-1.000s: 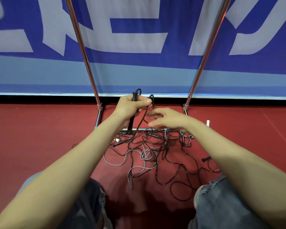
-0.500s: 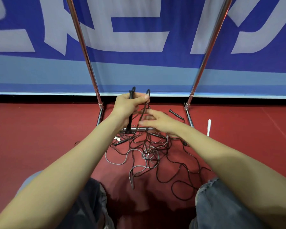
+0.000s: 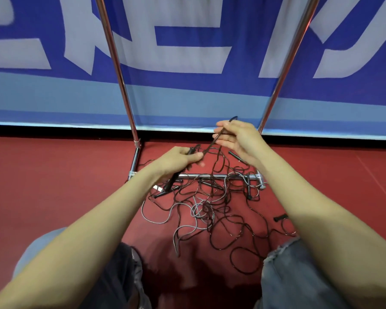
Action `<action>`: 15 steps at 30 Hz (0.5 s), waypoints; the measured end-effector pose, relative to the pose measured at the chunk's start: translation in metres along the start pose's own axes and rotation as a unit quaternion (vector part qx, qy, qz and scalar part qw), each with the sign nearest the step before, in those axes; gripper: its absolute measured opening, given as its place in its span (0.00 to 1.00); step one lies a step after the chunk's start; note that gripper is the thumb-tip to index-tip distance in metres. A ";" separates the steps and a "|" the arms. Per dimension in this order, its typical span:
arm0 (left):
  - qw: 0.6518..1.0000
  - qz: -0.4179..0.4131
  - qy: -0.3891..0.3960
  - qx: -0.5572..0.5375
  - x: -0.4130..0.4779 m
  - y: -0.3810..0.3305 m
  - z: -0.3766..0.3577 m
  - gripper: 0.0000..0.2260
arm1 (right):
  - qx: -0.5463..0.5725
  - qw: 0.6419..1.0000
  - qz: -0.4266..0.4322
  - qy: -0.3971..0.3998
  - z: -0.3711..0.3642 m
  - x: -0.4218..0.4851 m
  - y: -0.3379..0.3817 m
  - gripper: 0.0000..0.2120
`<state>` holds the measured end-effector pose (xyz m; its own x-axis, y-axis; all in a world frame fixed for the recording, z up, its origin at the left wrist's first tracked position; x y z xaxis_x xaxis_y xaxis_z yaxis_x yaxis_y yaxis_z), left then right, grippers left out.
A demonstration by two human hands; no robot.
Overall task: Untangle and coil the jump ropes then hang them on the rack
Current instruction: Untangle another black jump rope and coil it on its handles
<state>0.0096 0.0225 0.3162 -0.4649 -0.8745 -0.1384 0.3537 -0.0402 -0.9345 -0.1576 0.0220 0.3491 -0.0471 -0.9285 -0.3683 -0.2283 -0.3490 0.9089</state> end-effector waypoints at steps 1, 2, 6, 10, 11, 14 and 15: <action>0.997 -0.021 0.000 0.078 -0.002 -0.005 0.003 0.09 | 0.027 1.000 -0.009 -0.003 0.003 0.001 -0.001 0.08; 0.985 -0.044 -0.006 0.167 -0.002 -0.009 0.006 0.09 | 0.052 0.998 -0.021 -0.008 0.005 0.003 -0.003 0.09; 0.973 -0.104 -0.064 0.197 -0.003 -0.028 0.008 0.07 | -0.021 0.994 -0.103 -0.007 0.003 0.003 -0.017 0.19; 0.983 -0.095 -0.142 -0.068 -0.002 -0.043 0.015 0.03 | -0.040 0.984 -0.170 0.036 0.004 0.000 -0.031 0.25; 0.978 -0.076 -0.145 -0.132 -0.001 -0.044 0.015 0.04 | -0.045 0.983 -0.171 0.043 0.002 -0.001 -0.034 0.24; 0.963 -0.044 -0.144 -0.223 -0.001 -0.048 0.012 0.02 | -0.192 0.967 -0.129 0.107 -0.014 -0.008 -0.047 0.13; 0.962 -0.044 -0.140 -0.229 0.000 -0.049 0.010 0.02 | -0.246 0.951 -0.113 0.148 -0.024 -0.012 -0.053 0.15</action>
<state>0.0004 0.0195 0.3649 -0.2178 -0.9758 -0.0185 -0.1010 0.0414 -0.9940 -0.1217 0.0487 0.3096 0.2422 -0.7926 -0.5596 0.2865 -0.4926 0.8217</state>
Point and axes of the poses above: each hand's wrist, its own x-axis towards the middle knuckle, its own z-axis out of the back of the hand, y = z × x, the point moved 6 cm from there along x, towards the middle knuckle, and after that the axes turned 11 degrees about -z, right-handed, at the moved point
